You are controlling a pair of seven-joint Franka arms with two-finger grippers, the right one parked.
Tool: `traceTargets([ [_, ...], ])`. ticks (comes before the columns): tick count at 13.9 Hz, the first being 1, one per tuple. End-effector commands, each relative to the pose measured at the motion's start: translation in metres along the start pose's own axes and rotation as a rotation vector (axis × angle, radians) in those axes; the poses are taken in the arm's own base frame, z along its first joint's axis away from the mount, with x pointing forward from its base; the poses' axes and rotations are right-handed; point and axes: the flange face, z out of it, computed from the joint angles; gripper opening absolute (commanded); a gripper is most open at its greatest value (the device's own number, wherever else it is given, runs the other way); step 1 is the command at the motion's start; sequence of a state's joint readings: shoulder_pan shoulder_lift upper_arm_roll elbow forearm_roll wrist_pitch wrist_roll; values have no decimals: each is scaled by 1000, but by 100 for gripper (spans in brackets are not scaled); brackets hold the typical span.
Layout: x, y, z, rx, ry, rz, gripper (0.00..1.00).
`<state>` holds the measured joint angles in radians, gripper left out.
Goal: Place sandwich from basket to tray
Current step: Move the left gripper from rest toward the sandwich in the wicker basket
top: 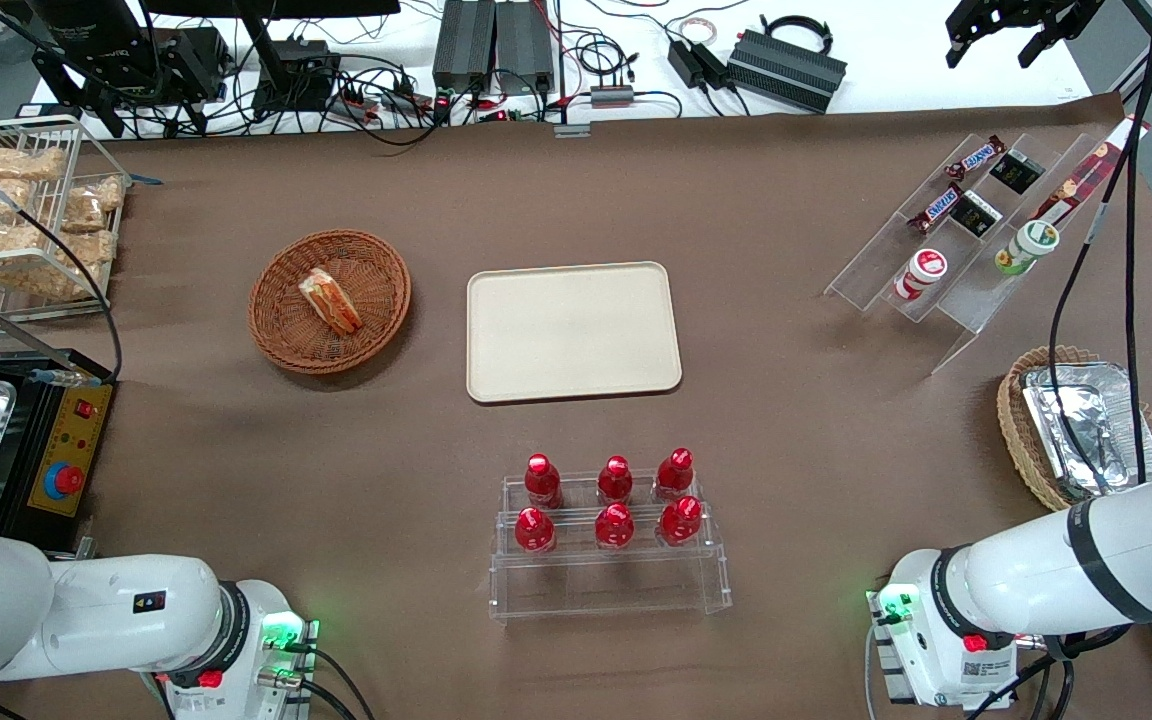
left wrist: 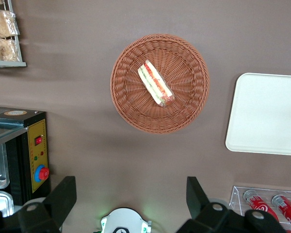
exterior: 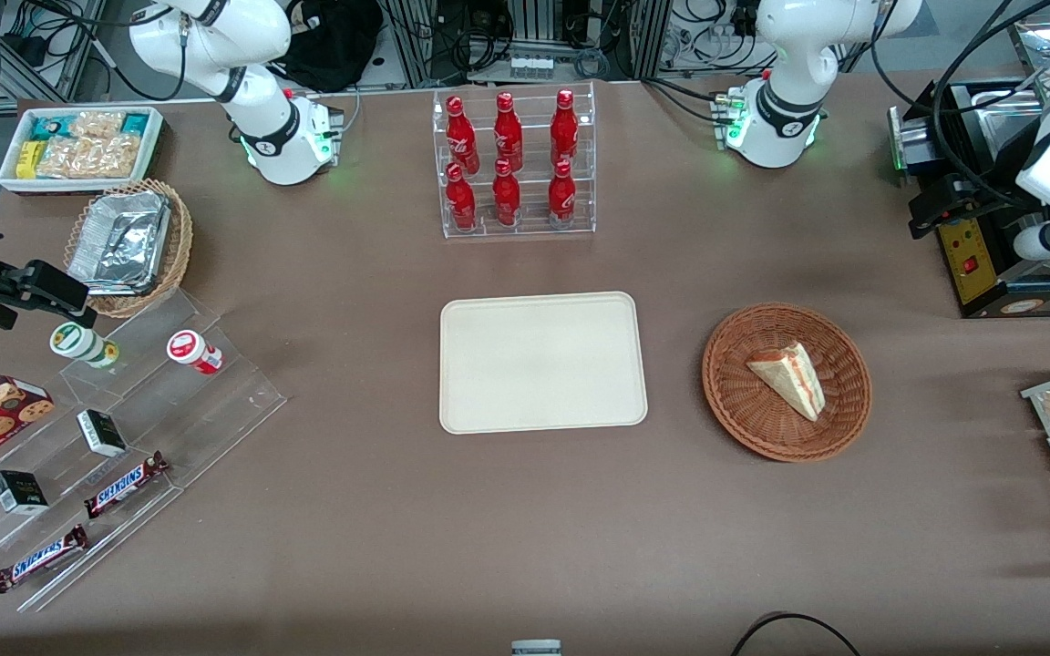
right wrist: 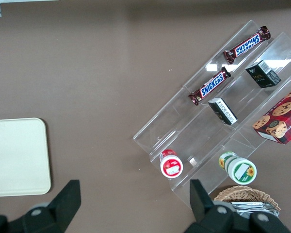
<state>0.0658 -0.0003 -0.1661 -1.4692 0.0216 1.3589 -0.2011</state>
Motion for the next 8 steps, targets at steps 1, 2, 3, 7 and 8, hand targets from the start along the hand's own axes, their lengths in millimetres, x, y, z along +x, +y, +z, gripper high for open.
traceTargets([
  [1, 0, -4, -4, 2, 6, 15, 100],
  [2, 2, -4, 0, 4, 2, 15, 100],
  [3, 8, -4, 9, 10, -13, 17, 100],
  [7, 52, 4, 94, 15, -92, -31, 100],
  [8, 61, 8, 123, 11, -61, -95, 100],
])
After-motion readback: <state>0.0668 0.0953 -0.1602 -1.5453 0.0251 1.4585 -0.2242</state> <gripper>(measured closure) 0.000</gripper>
